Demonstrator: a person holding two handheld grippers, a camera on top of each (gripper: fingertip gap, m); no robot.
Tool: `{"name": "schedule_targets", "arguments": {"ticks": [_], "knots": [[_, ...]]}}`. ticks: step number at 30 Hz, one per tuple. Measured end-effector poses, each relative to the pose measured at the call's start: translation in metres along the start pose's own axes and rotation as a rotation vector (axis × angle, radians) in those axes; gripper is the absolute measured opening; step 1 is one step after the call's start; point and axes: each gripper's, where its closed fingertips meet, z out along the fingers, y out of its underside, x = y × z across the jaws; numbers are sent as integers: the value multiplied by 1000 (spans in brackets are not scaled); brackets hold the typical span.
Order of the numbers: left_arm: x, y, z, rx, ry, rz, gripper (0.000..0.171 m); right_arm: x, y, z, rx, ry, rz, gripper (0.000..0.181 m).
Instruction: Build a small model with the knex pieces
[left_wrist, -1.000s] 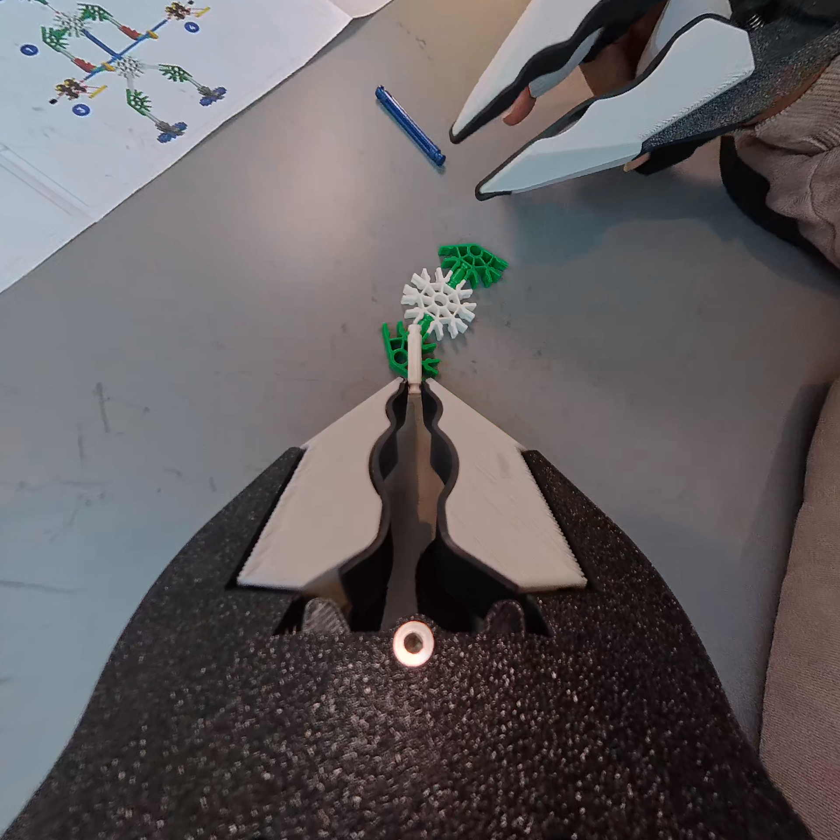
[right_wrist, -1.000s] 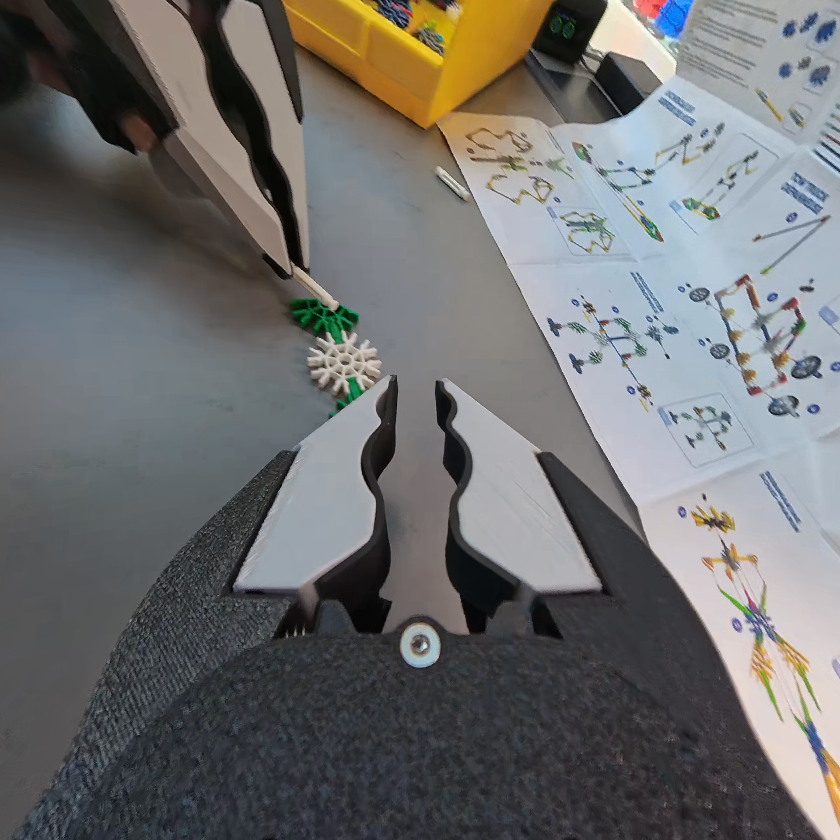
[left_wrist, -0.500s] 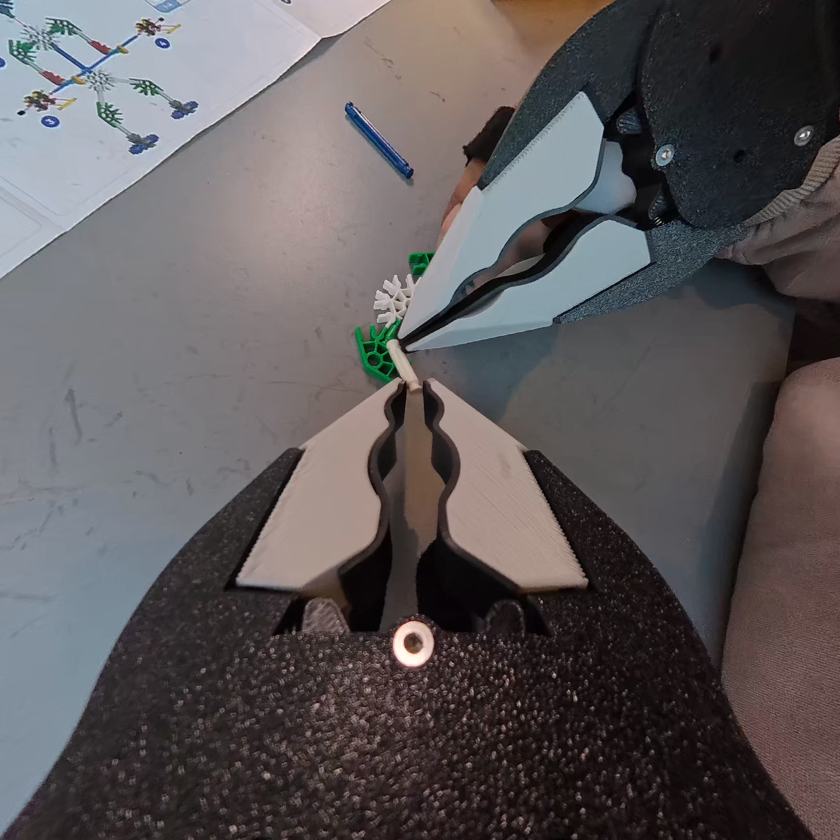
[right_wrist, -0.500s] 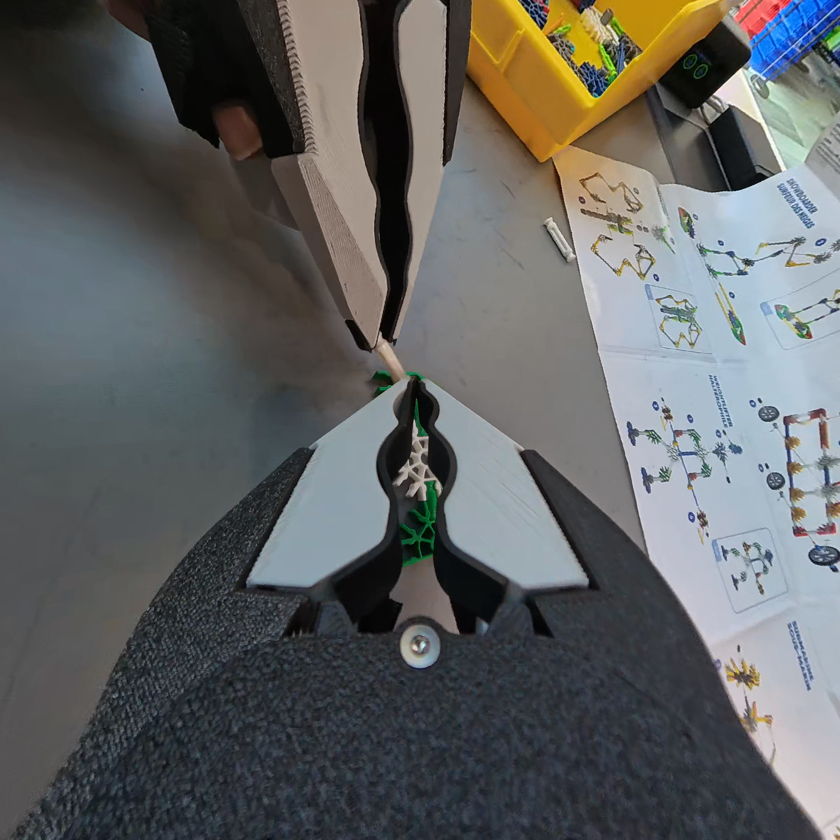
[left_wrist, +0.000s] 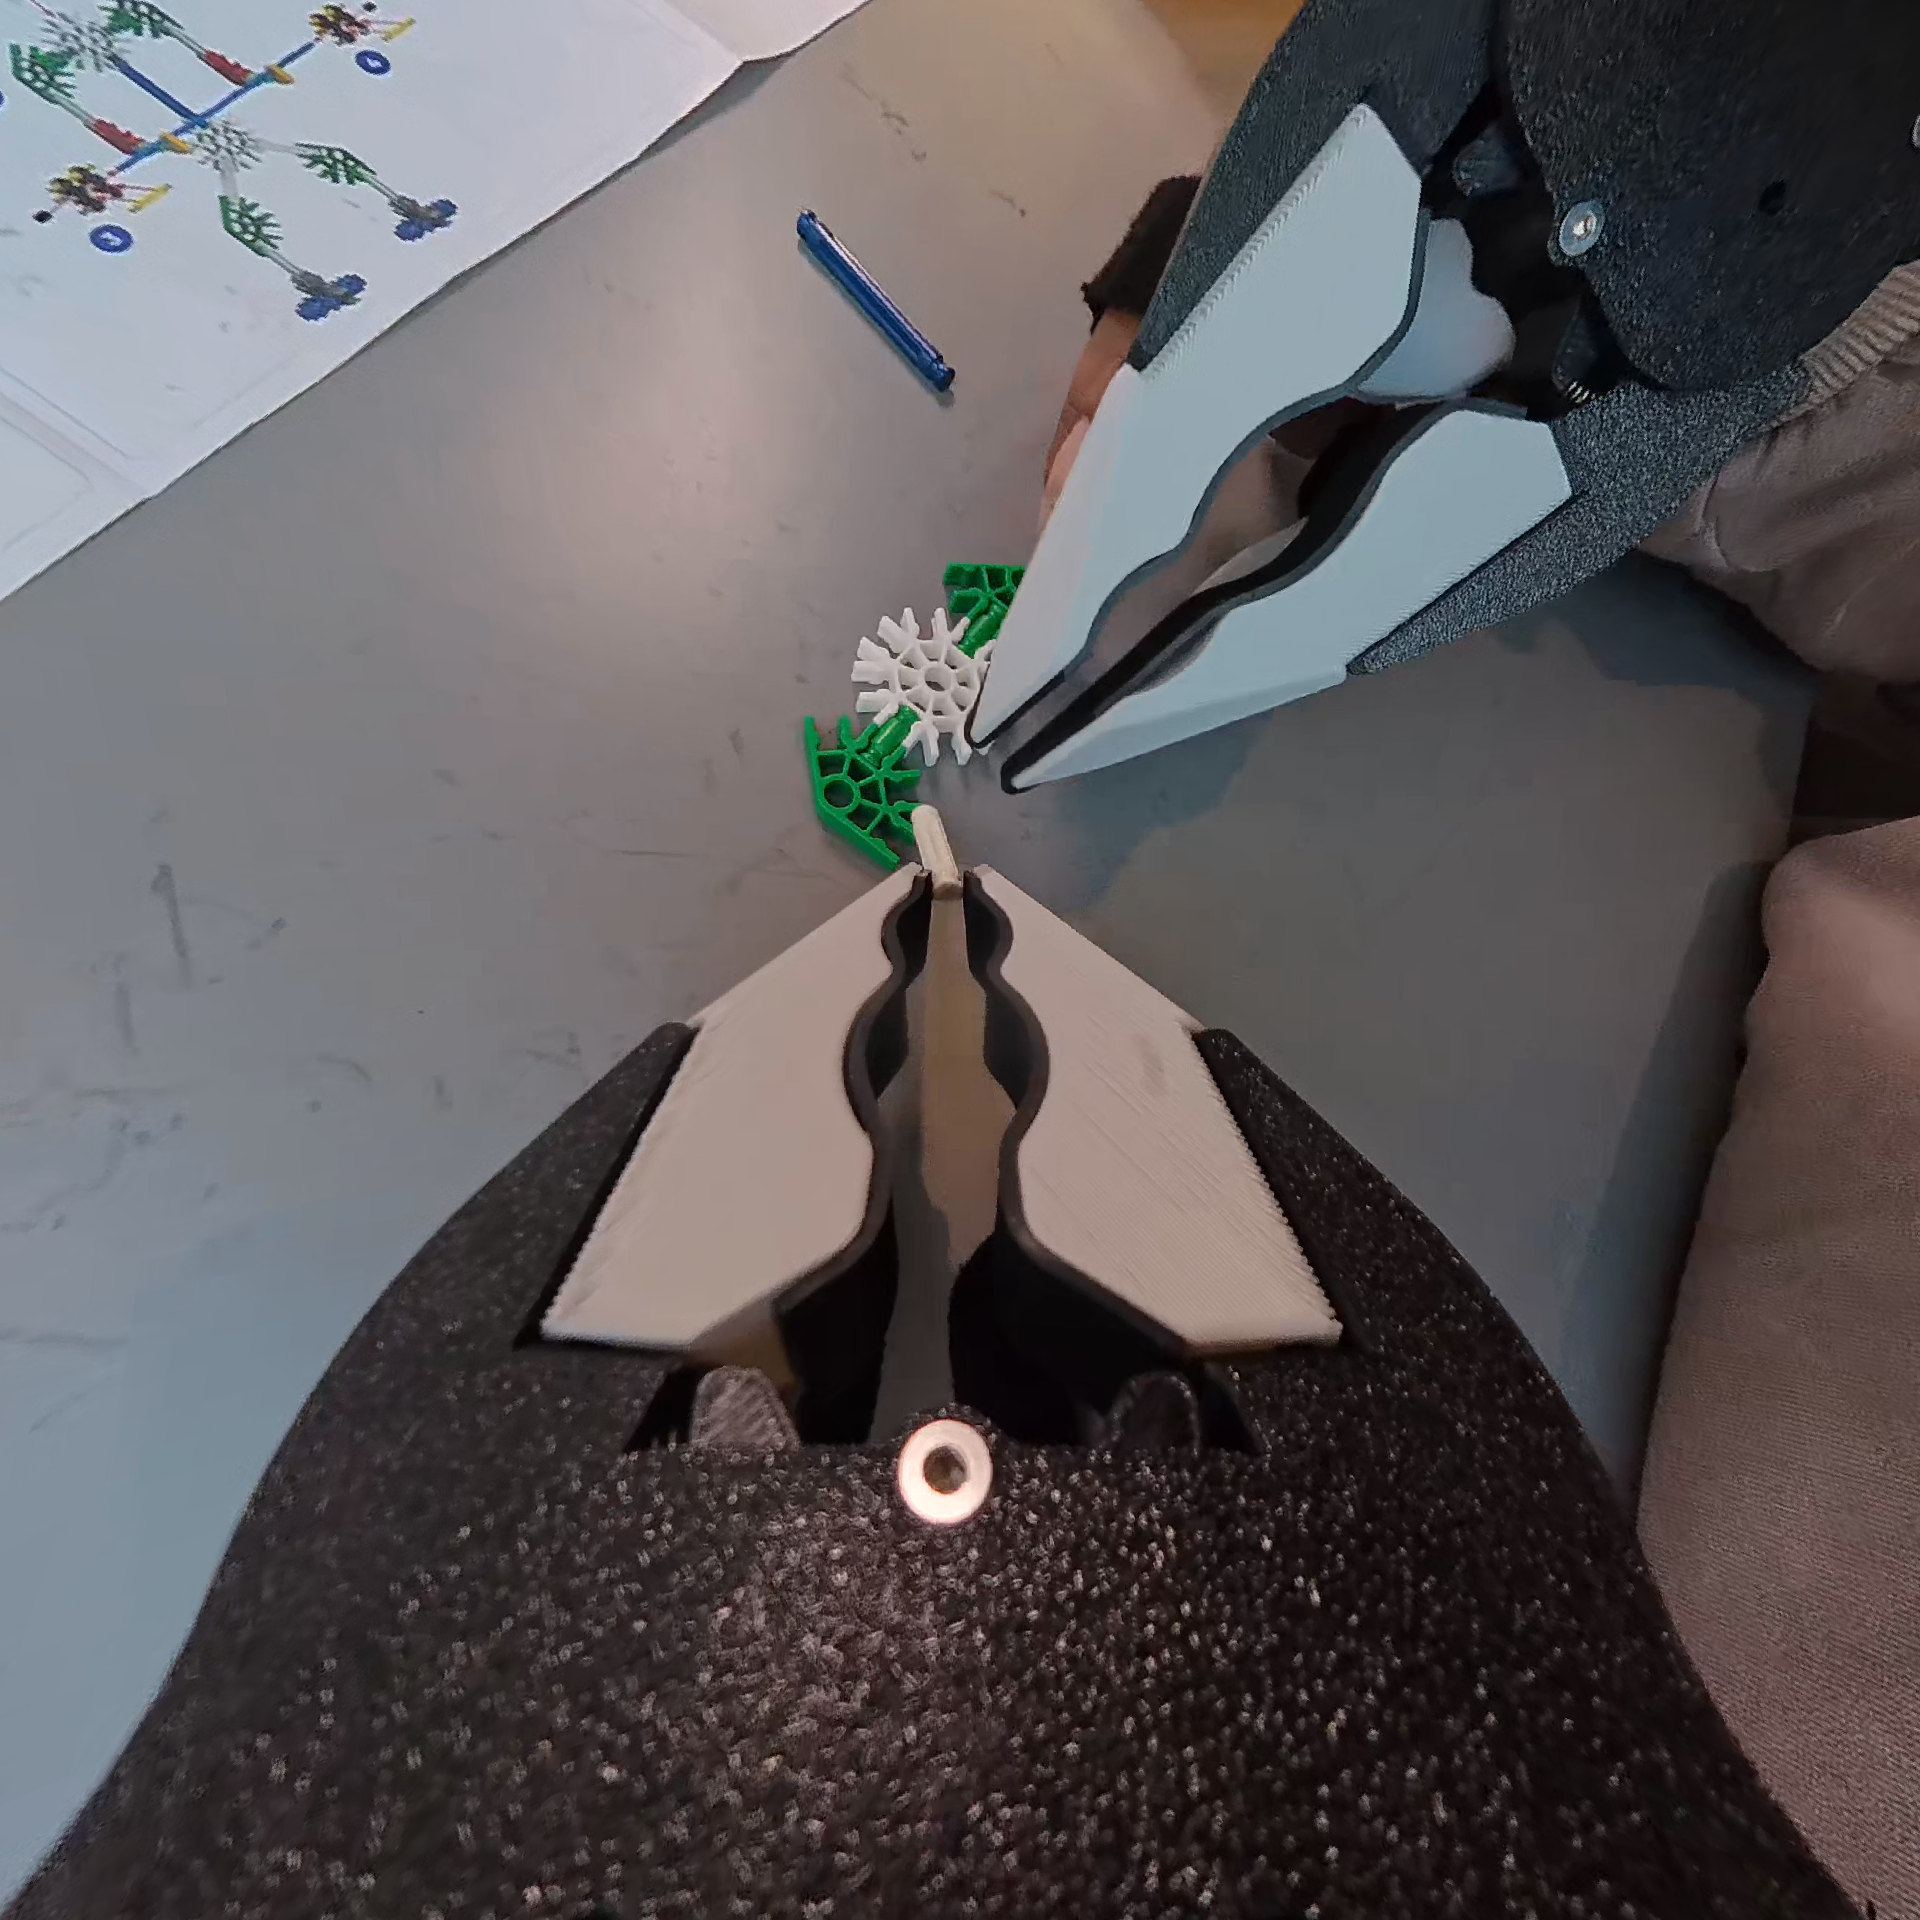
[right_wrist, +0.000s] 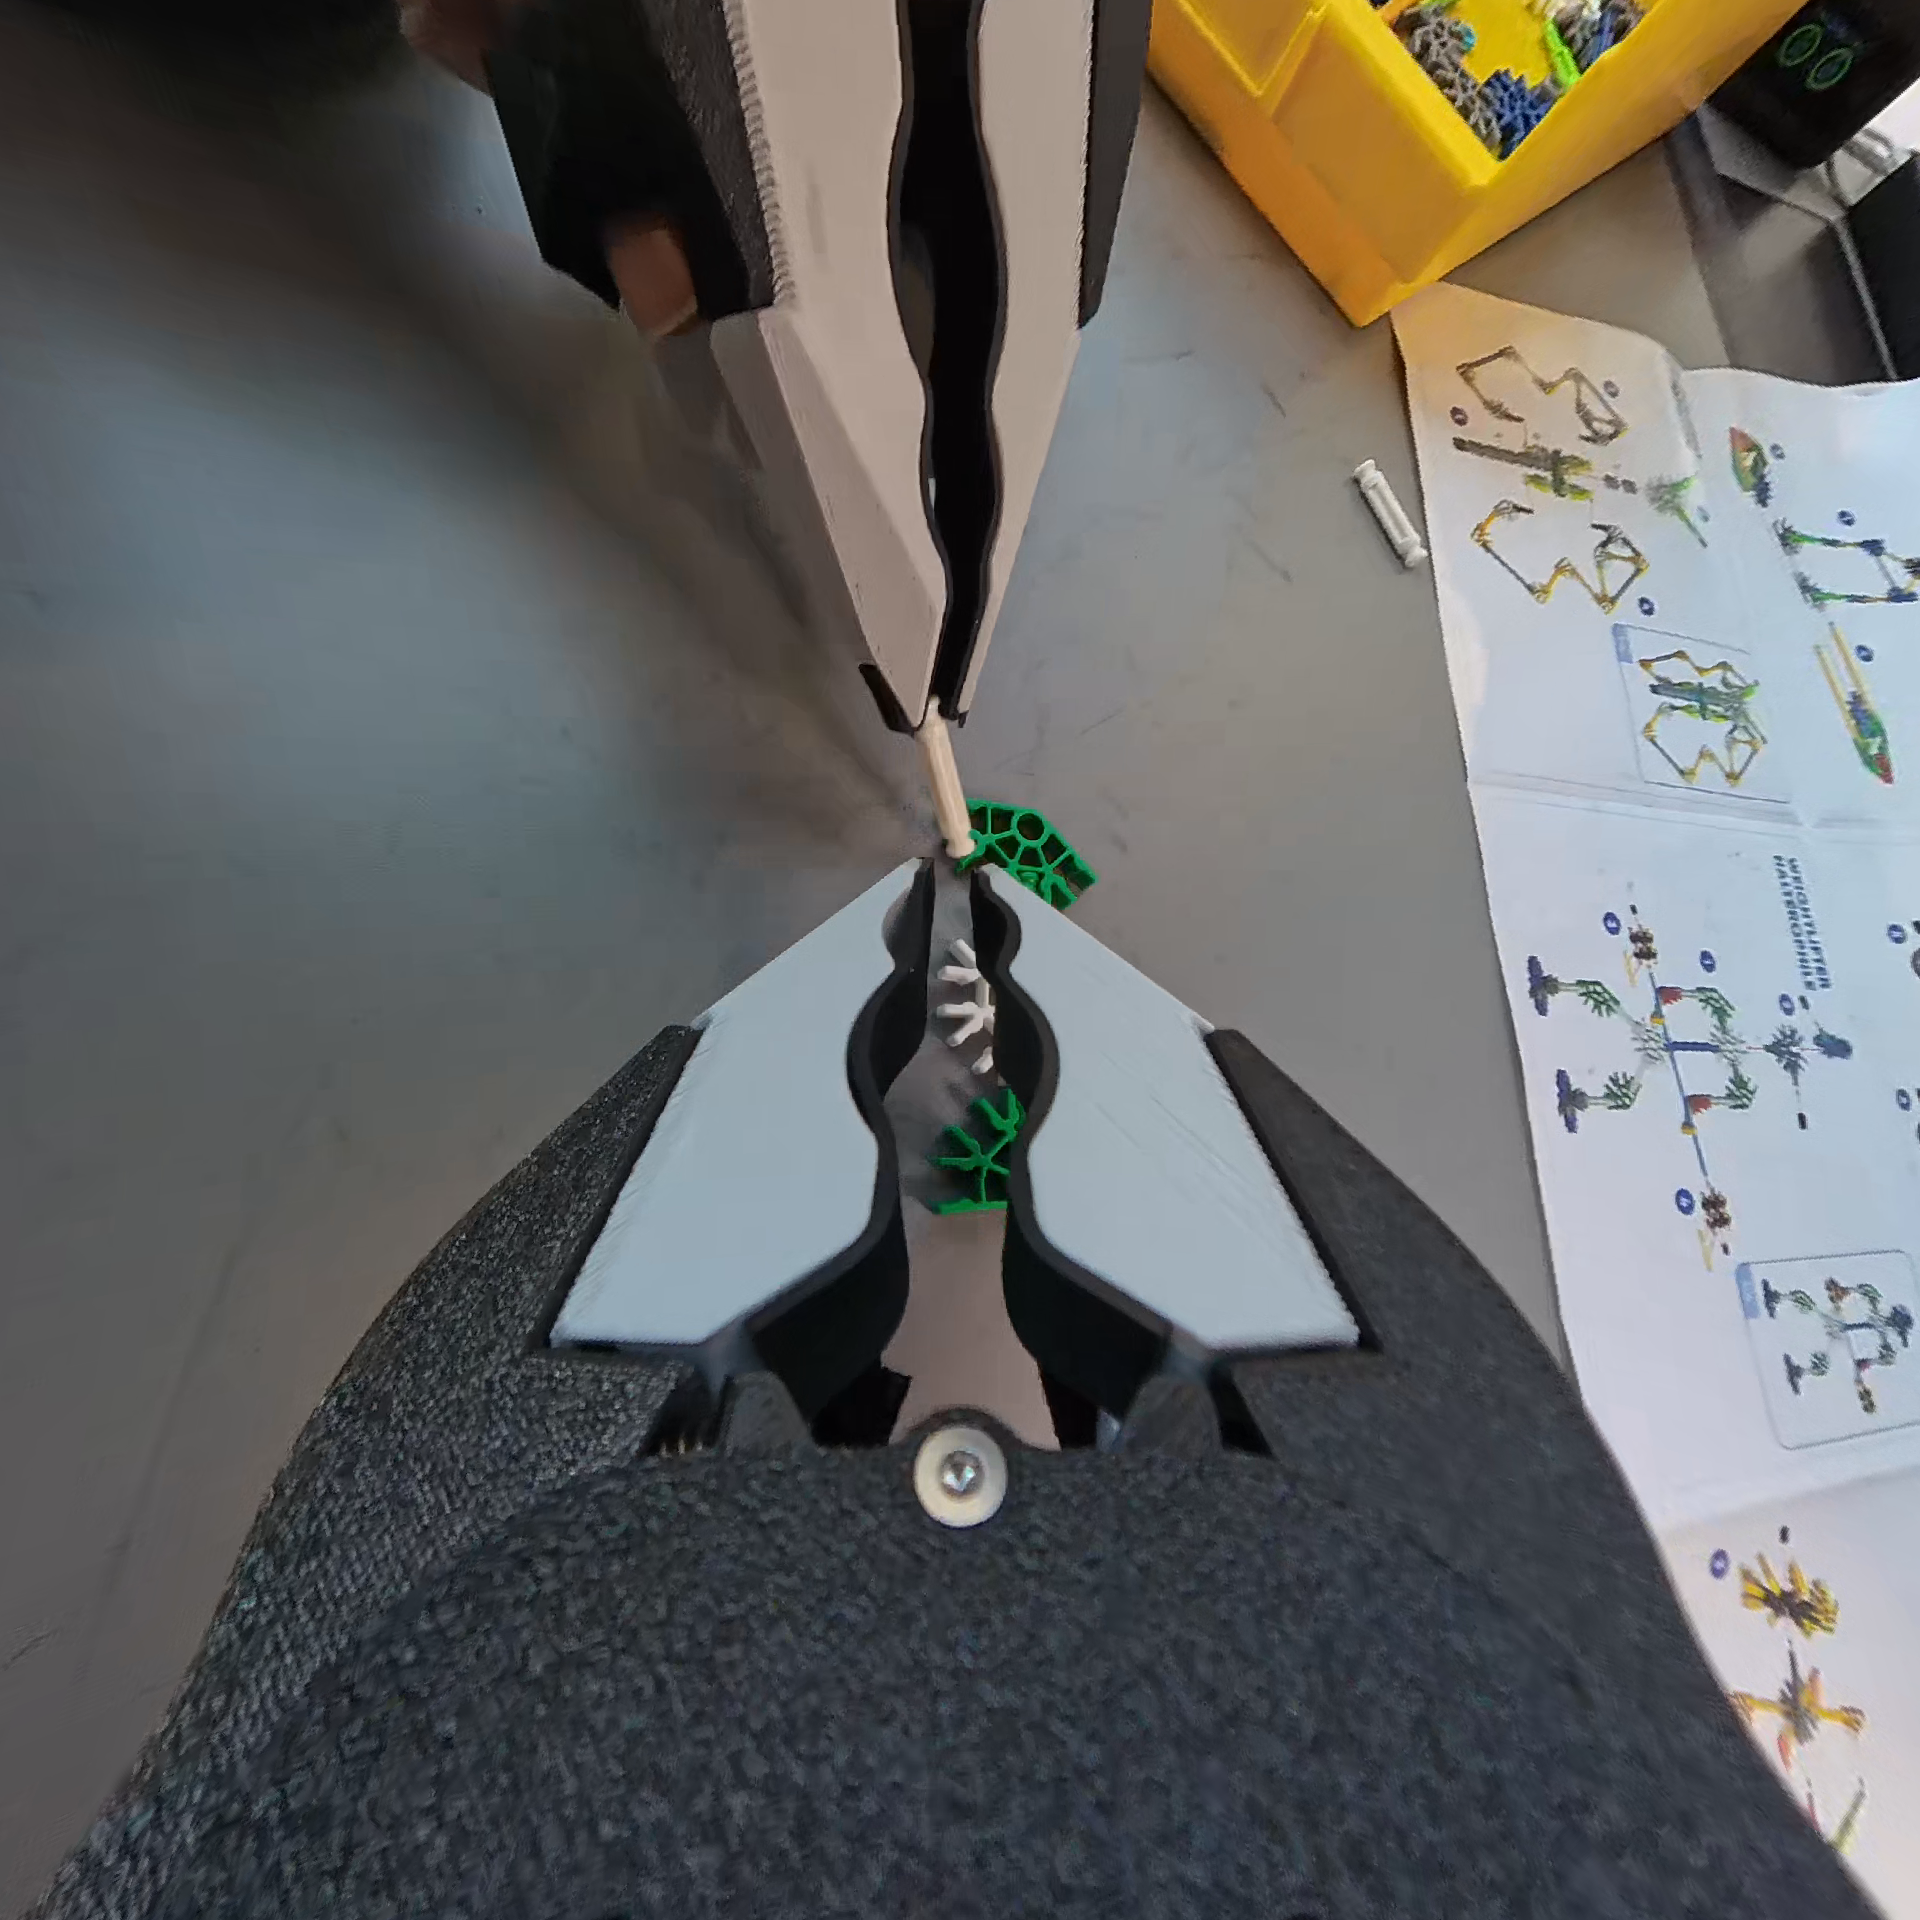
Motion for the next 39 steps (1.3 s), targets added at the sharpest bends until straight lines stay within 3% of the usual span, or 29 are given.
{"name": "schedule_targets", "arguments": {"ticks": [8,19,33,39], "knots": [[-3,-1,-2,-4,-67,62,4,3,-2,13,-41,89,-62,1],[1,2,0,-31,-72,110,5,6,-3,17,-53,85,-57,0],[5,6,3,-39,-14,81,4,5,-5,17,-83,13,-27,0],[-12,10,6,-48,-74,61,4,4,-8,21,-133,-59,23,0]]}}
